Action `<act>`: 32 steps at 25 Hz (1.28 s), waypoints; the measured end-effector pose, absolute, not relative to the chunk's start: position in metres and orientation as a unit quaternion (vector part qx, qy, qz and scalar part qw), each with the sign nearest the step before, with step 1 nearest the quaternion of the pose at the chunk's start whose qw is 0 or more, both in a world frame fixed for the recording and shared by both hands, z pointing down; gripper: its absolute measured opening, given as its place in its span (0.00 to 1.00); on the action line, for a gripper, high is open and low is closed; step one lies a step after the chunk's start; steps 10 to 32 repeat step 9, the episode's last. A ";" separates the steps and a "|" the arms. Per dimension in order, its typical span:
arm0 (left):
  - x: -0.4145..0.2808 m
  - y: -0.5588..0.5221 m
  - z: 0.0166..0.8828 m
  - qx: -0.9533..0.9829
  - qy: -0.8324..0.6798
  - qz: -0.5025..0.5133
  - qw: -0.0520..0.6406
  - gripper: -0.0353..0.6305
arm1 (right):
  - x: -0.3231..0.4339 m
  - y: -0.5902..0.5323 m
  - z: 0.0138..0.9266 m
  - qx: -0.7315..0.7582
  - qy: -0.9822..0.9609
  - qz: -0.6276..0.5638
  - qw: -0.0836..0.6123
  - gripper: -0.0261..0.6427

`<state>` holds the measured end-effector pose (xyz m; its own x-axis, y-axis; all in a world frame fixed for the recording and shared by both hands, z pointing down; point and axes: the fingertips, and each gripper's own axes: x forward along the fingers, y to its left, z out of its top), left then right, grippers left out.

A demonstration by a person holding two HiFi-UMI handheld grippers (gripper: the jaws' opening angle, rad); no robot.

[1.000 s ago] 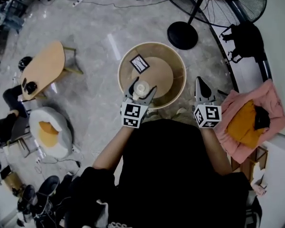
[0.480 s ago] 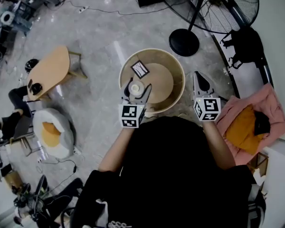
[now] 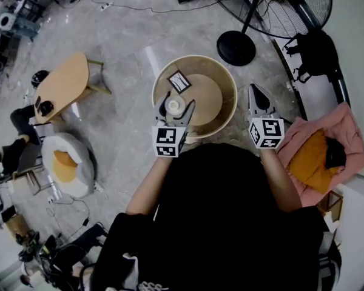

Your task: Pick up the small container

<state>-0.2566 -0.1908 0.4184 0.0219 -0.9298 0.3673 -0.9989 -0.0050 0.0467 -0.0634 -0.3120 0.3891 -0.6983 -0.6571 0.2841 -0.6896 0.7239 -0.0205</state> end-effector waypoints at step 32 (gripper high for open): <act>-0.273 -0.183 0.429 0.698 -0.689 0.119 0.153 0.59 | -0.078 -0.304 0.395 0.362 -0.920 0.060 0.137 0.07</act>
